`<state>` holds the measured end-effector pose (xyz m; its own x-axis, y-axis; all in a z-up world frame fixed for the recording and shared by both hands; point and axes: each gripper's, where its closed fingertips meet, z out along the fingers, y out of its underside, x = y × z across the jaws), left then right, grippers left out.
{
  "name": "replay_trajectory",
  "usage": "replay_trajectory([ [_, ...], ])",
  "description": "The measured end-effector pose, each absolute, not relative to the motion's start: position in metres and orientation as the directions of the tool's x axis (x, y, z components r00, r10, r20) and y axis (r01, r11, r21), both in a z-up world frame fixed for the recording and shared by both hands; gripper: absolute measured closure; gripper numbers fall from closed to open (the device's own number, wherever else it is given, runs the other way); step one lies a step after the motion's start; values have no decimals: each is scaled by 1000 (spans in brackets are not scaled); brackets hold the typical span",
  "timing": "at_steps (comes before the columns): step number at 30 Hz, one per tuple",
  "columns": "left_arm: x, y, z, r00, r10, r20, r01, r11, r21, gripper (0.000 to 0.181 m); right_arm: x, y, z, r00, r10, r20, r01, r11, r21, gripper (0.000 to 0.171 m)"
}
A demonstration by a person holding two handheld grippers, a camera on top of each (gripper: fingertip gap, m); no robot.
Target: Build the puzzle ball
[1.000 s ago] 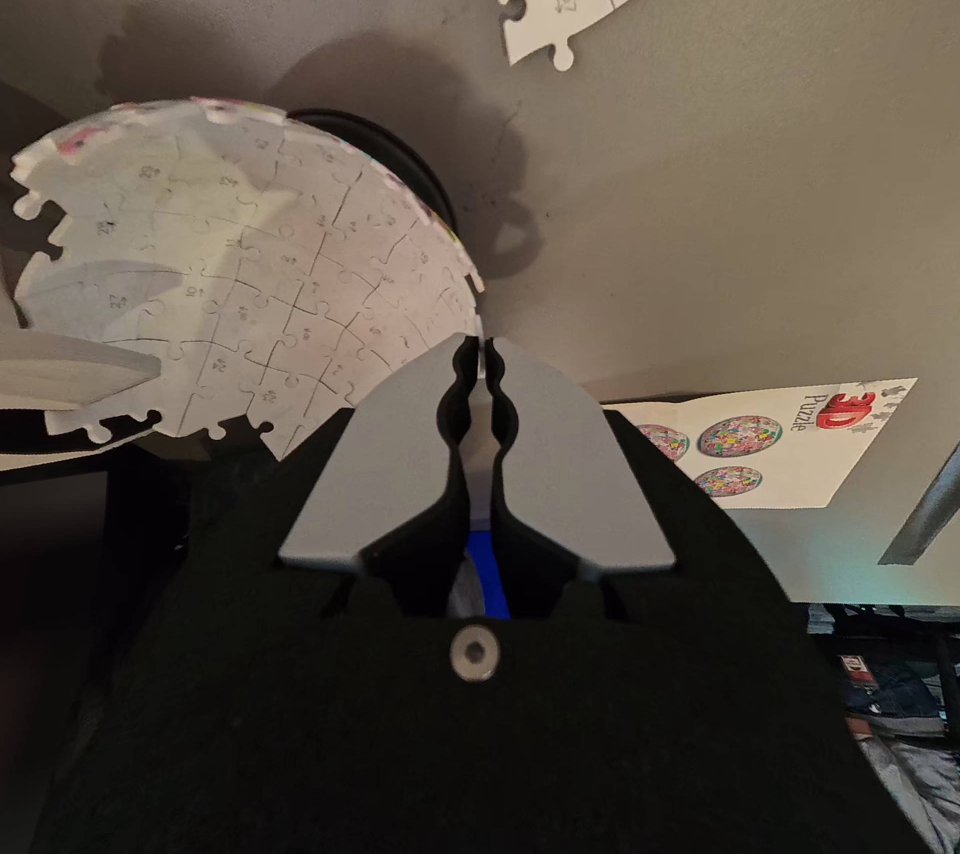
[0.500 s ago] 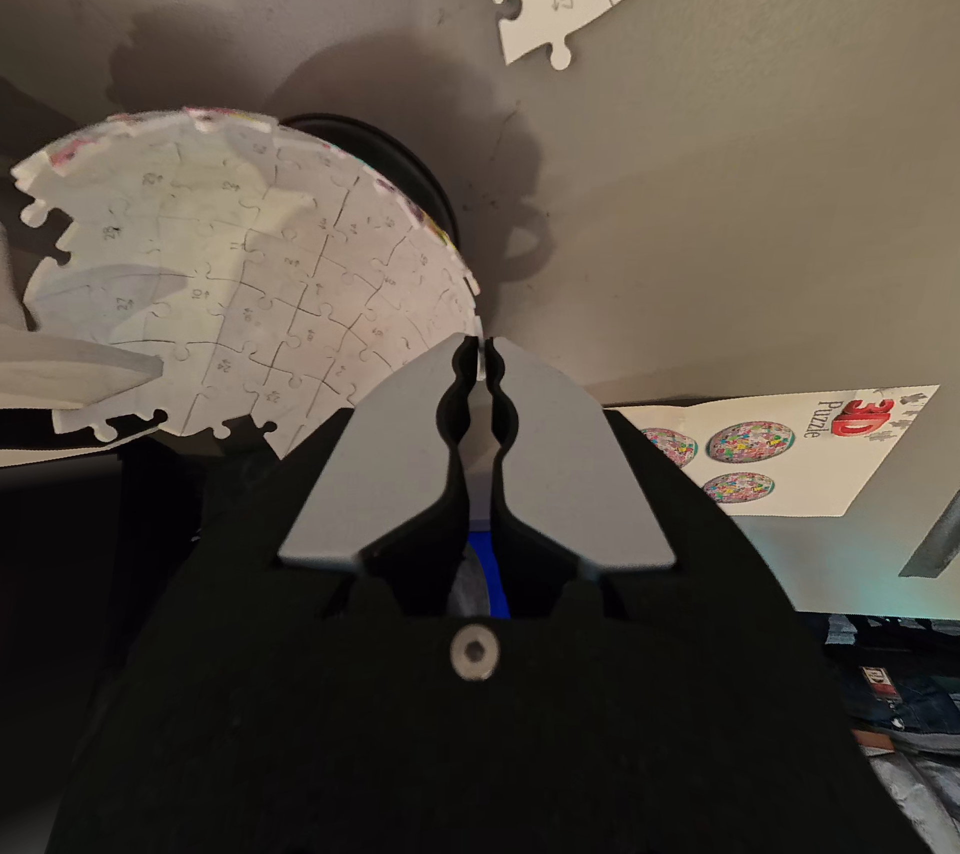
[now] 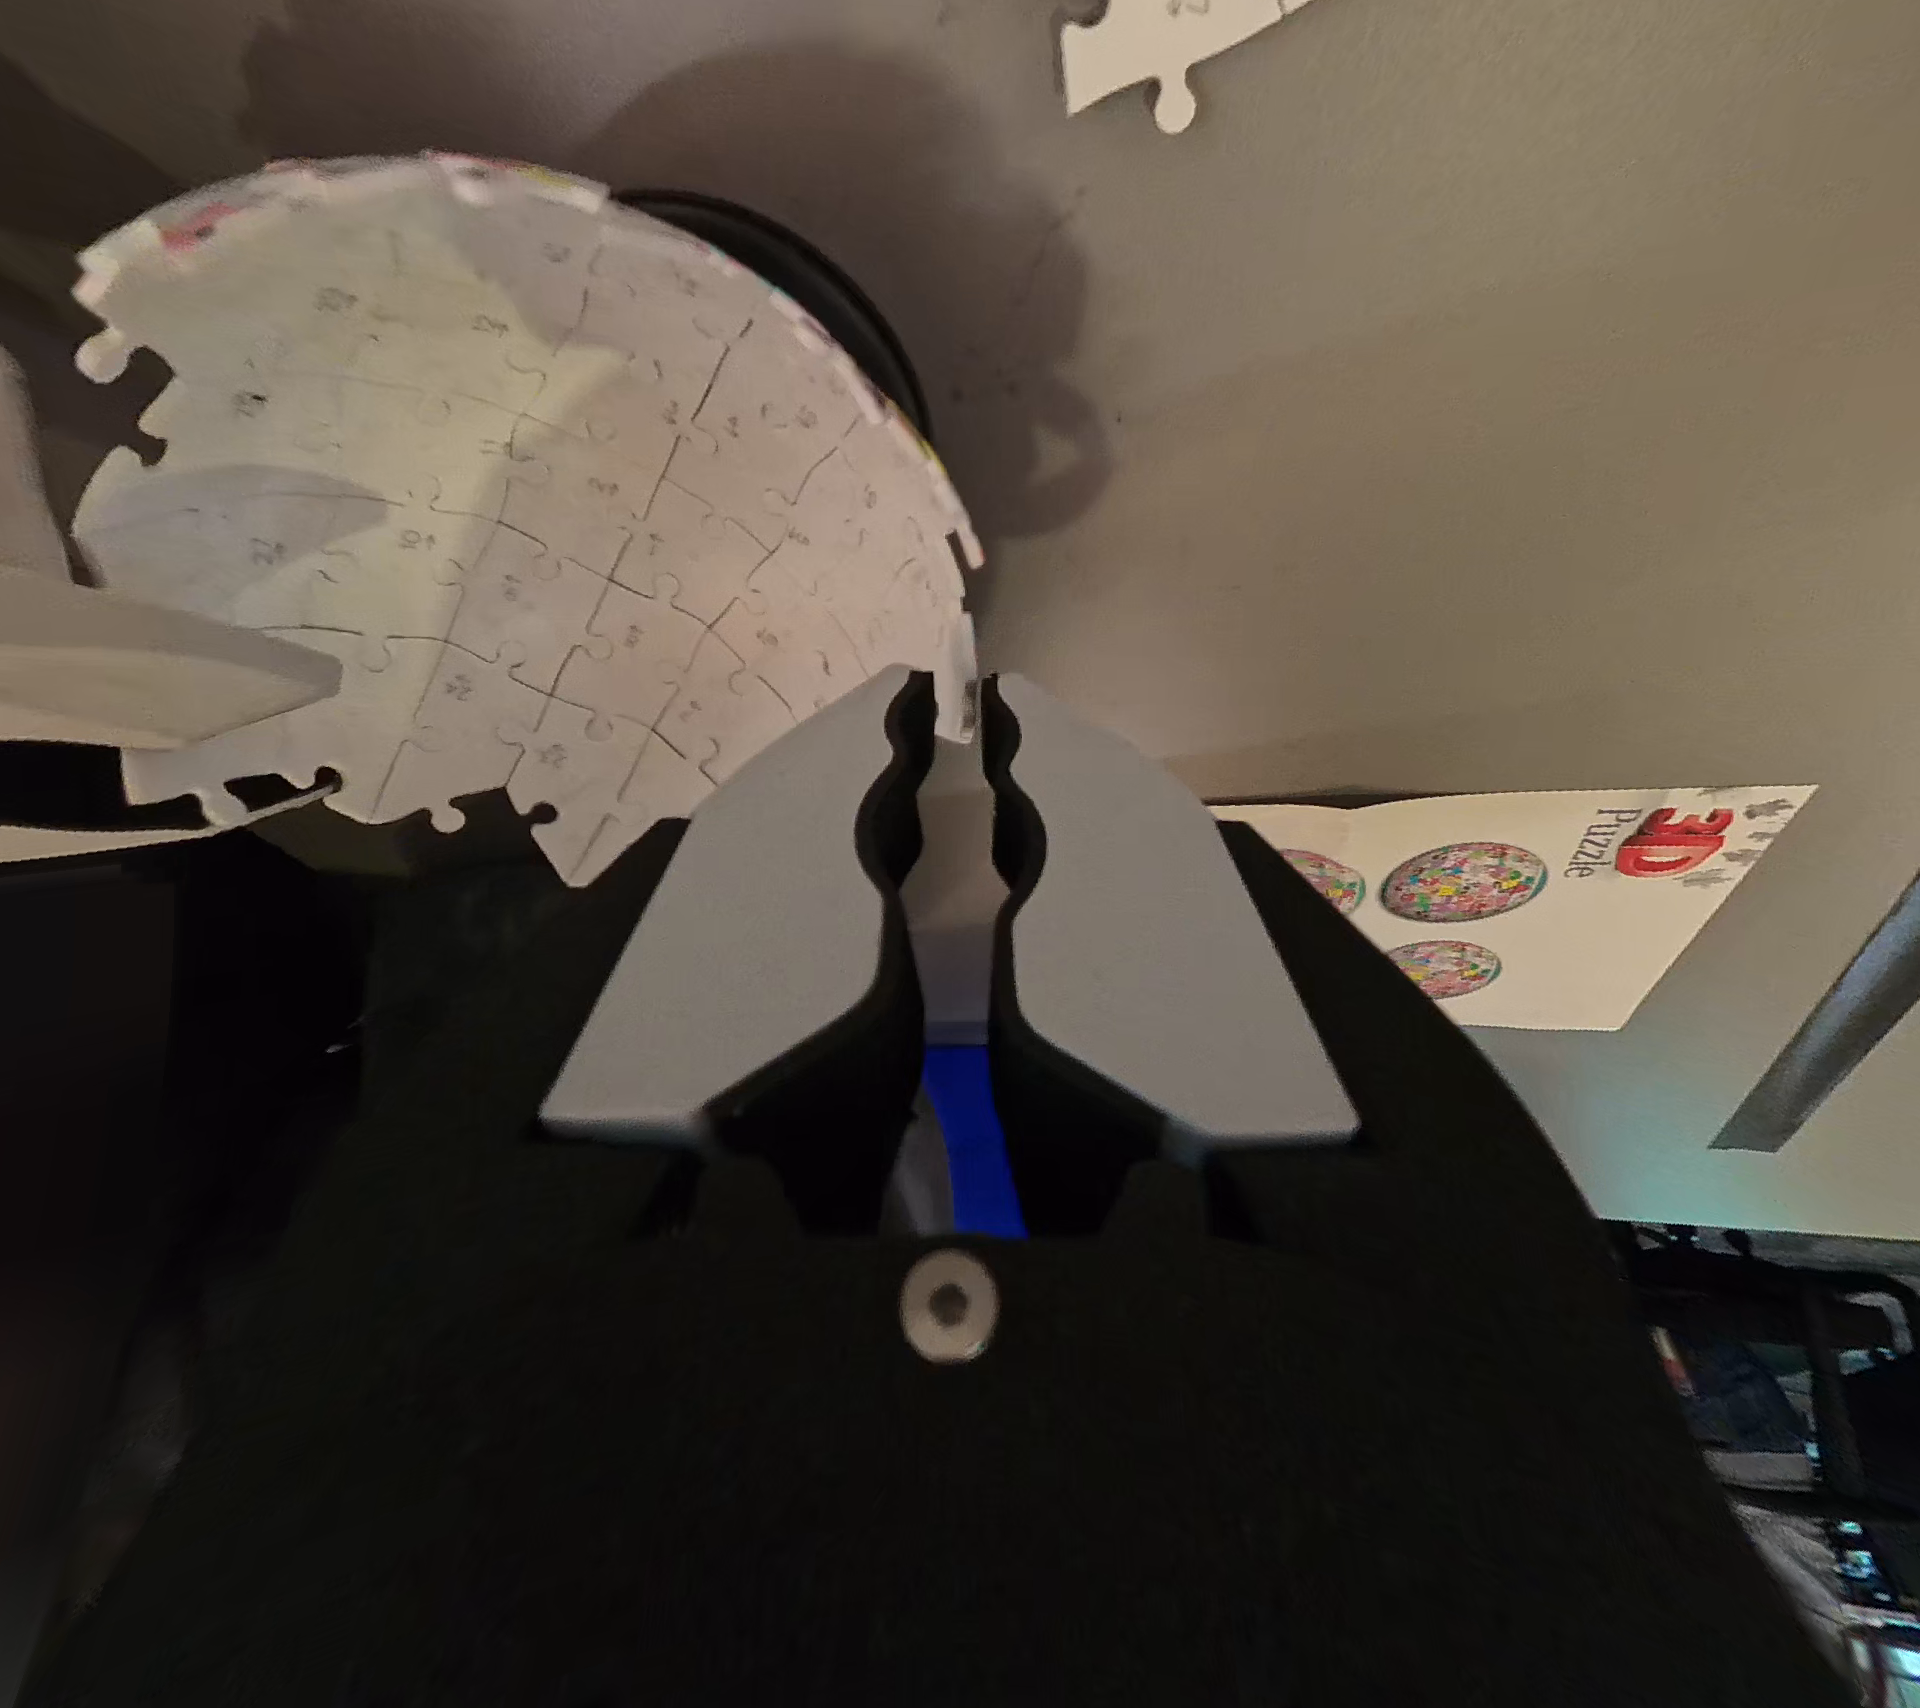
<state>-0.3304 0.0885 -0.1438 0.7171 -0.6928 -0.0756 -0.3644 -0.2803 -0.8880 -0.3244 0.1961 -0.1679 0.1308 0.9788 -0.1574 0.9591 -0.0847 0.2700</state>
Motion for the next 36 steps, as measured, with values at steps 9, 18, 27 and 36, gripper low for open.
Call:
replay_trajectory([
  [9,-331,88,-140,715,-698,-45,-332,-282,-900,150,-325,199,-170,83,984,-155,963,-39,268,169],
  [18,-331,87,-140,710,-702,-56,-342,-274,-899,155,-326,200,-172,113,979,-171,961,-64,267,168],
  [27,-331,87,-140,712,-699,-58,-344,-275,-898,155,-326,200,-173,108,977,-182,962,-56,268,168],
  [36,-331,87,-141,713,-698,-67,-354,-276,-893,155,-336,196,-155,17,986,-168,994,2,113,149],
])
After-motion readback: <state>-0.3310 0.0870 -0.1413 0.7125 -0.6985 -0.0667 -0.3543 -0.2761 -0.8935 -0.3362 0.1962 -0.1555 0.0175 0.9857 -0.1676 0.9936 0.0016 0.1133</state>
